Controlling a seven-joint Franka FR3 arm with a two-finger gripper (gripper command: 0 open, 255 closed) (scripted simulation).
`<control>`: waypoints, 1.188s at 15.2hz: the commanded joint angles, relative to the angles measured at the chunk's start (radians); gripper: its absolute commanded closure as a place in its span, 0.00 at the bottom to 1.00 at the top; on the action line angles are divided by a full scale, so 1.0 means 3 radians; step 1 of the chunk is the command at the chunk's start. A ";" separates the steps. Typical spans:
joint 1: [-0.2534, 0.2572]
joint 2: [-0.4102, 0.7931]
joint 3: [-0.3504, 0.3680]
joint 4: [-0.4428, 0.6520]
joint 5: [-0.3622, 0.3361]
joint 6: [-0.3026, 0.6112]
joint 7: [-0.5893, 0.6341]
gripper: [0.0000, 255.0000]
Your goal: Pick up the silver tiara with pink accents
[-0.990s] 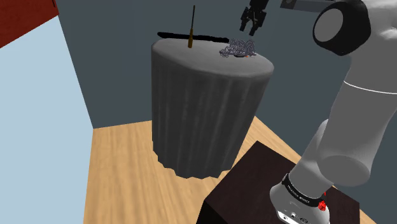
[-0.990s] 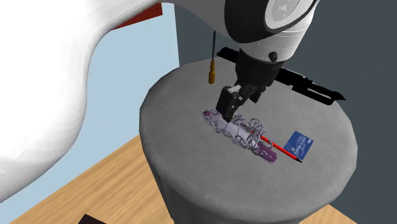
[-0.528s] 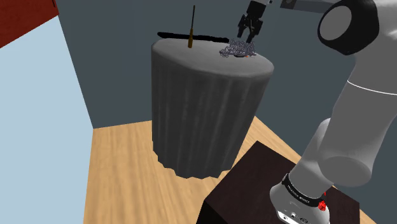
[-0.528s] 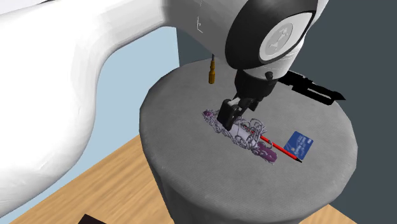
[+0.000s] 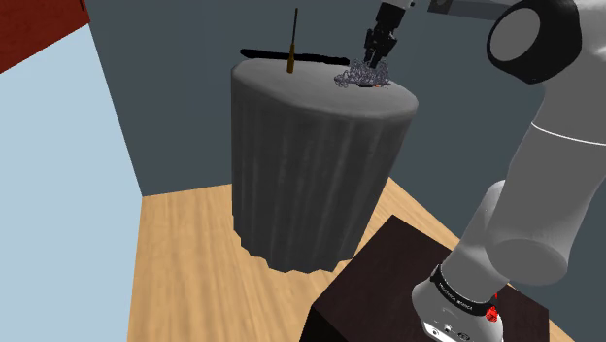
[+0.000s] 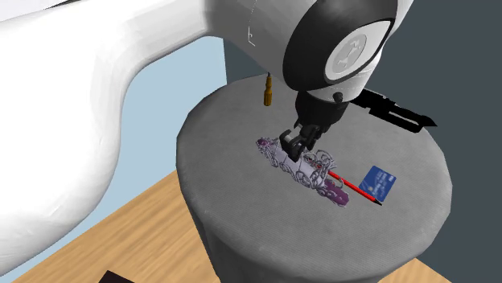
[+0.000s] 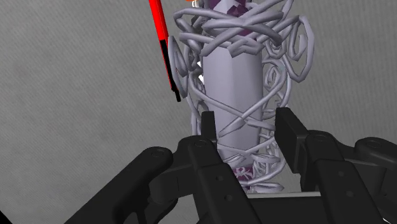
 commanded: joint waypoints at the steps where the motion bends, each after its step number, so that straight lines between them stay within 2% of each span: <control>1: -0.0003 0.0005 -0.0002 -0.0002 0.0000 0.0000 -0.0001 1.00; 3: -0.0003 0.0002 -0.0002 0.0000 -0.0002 -0.0004 0.0000 1.00; 10: -0.0168 0.0231 -0.0031 0.0583 0.0180 -0.0426 -0.0037 1.00; 14: -0.0329 0.0413 -0.0039 0.1002 0.0335 -0.0708 -0.0059 1.00; 18: -0.0584 0.0657 -0.0027 0.1542 0.0556 -0.1046 -0.0069 1.00</control>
